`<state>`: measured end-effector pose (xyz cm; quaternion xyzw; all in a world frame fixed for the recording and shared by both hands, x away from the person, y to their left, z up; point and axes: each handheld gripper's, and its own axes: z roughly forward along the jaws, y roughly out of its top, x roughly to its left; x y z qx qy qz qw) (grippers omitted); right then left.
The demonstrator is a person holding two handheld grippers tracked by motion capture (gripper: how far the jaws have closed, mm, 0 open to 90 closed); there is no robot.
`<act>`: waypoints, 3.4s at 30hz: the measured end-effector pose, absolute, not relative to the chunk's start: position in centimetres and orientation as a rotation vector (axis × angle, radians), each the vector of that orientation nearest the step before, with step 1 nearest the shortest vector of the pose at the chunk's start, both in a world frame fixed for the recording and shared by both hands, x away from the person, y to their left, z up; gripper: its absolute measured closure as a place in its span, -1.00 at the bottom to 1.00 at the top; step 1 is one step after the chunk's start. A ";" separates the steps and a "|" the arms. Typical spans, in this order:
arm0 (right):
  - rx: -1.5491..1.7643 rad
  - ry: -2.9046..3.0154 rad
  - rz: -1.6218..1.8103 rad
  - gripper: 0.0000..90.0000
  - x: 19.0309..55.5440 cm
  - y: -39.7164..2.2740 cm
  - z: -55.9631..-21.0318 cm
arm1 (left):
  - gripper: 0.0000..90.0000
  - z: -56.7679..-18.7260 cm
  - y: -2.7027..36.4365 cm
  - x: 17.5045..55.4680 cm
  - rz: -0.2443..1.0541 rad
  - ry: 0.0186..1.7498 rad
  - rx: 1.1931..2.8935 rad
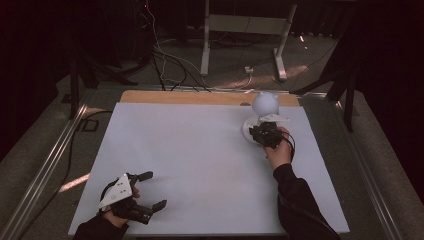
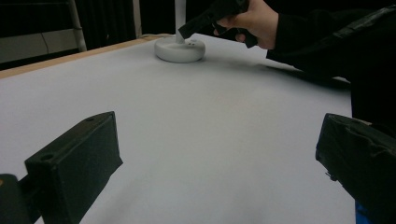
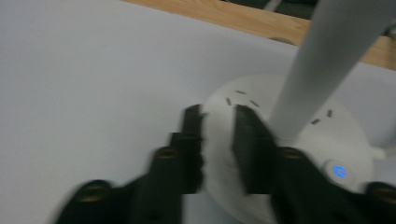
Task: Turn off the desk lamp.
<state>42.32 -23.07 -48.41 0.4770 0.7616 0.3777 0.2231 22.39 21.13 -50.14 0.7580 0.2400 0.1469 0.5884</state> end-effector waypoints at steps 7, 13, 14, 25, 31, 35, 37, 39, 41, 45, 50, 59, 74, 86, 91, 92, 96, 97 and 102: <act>1.263 2.126 1.146 -0.20 41.7 -23.1 -47.6 | -0.99 -50.1 21.1 22.4 0.343 0.558 1.768; 1.266 2.152 1.209 -0.78 41.3 -23.4 -47.2 | -0.99 -50.1 21.2 22.4 0.345 0.559 1.765; 1.265 2.159 1.228 -0.91 41.2 -23.4 -47.2 | -0.99 -50.1 21.2 22.4 0.345 0.558 1.765; 1.176 2.243 1.289 -1.00 40.0 -24.0 -46.6 | -0.99 -50.2 21.1 22.4 0.339 0.553 1.772; 1.110 2.261 1.304 -1.00 39.0 -24.2 -46.1 | -0.99 -50.2 21.1 22.4 0.338 0.553 1.773; 1.093 2.306 1.354 -1.00 38.1 -24.3 -45.7 | -0.99 -50.2 21.1 22.5 0.339 0.552 1.769; 1.079 2.309 1.364 -1.00 37.7 -24.3 -45.6 | -0.99 -50.2 21.0 22.5 0.339 0.551 1.770; 1.069 2.318 1.381 -1.00 37.2 -24.4 -45.5 | -0.99 -50.2 21.0 22.4 0.338 0.552 1.772; 1.058 2.318 1.402 -1.00 36.6 -24.6 -45.4 | -0.99 -50.2 21.0 22.4 0.338 0.552 1.771; 1.047 2.325 1.384 -1.00 35.6 -25.0 -45.5 | -0.99 -50.2 21.1 22.4 0.335 0.554 1.773; 1.049 2.348 1.367 -1.00 34.2 -25.5 -46.3 | -0.99 -50.1 21.1 22.4 0.337 0.553 1.769; 1.061 2.397 1.345 -1.00 31.3 -26.7 -48.2 | -0.99 -50.1 21.1 22.4 0.338 0.555 1.774; 1.058 2.414 1.323 -1.00 27.1 -29.0 -50.0 | -0.99 -50.1 21.1 22.3 0.344 0.553 1.771; 1.051 2.393 1.295 -1.00 24.8 -30.9 -51.0 | -0.99 -50.1 21.0 22.3 0.341 0.553 1.776; 1.047 2.386 1.287 -1.00 24.9 -31.0 -51.3 | -0.99 -50.2 20.9 22.3 0.339 0.548 1.778; 1.045 2.389 1.283 -1.00 25.0 -30.9 -51.4 | -0.99 -50.2 20.9 22.3 0.339 0.549 1.778; 1.025 2.396 1.282 -1.00 24.9 -30.6 -51.4 | -0.99 -50.2 21.0 22.3 0.340 0.551 1.778; 1.022 2.398 1.279 -1.00 24.9 -30.5 -51.3 | -0.99 -50.2 21.0 22.3 0.340 0.550 1.777; 1.021 2.402 1.284 -1.00 24.9 -30.5 -51.4 | -0.99 -50.1 21.0 22.3 0.340 0.550 1.775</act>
